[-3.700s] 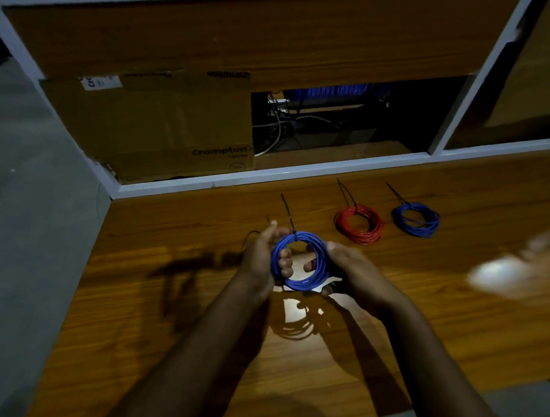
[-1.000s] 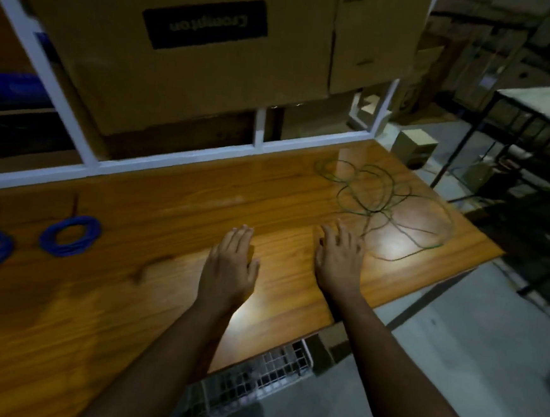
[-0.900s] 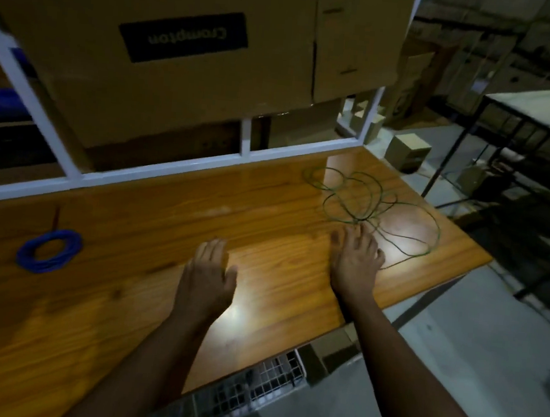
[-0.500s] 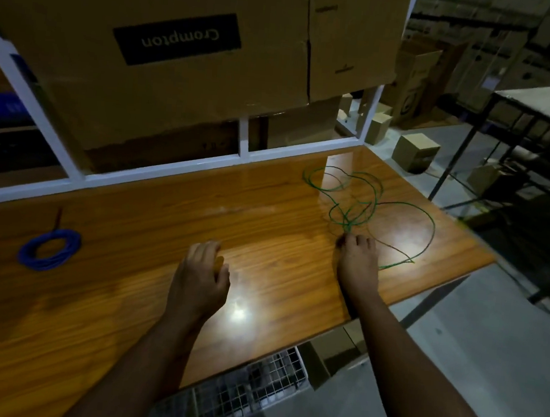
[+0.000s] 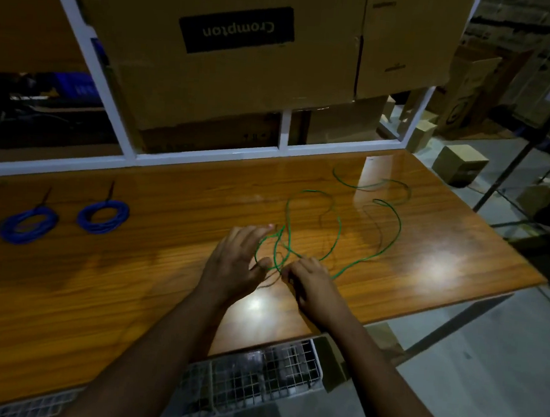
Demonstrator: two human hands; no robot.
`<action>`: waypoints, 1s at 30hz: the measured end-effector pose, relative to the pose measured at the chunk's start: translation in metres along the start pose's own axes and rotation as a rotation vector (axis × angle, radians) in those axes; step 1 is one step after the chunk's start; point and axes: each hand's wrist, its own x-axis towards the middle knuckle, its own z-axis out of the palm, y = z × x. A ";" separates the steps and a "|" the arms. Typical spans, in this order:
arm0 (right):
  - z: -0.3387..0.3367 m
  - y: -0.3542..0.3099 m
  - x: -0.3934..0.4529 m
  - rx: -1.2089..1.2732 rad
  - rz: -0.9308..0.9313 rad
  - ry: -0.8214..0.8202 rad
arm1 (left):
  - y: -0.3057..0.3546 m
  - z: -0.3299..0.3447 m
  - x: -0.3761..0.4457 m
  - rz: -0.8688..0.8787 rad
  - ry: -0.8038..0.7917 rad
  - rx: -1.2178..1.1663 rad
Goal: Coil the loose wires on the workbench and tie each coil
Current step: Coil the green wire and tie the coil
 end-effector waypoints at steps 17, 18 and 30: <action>-0.014 -0.013 0.004 0.176 0.217 0.092 | 0.008 0.000 -0.006 -0.490 0.034 -0.554; -0.013 -0.014 0.003 0.096 0.164 0.061 | 0.010 0.001 -0.002 -0.473 -0.021 -0.516; -0.013 -0.013 -0.004 -0.008 0.045 0.042 | 0.031 -0.017 0.028 -0.750 0.140 -1.062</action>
